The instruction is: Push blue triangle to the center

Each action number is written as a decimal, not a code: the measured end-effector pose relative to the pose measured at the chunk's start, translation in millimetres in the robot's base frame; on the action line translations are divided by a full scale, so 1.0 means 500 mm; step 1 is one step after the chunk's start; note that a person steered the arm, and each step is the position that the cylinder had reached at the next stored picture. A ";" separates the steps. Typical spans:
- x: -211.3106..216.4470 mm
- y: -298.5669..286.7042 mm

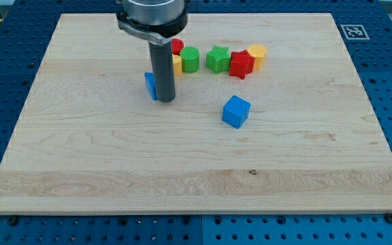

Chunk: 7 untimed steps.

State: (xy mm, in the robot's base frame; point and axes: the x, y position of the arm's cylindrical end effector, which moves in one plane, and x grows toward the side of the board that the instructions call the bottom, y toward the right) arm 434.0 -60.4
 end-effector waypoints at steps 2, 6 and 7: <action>0.040 -0.049; -0.072 -0.142; -0.102 -0.113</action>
State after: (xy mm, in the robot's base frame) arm 382.8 -117.0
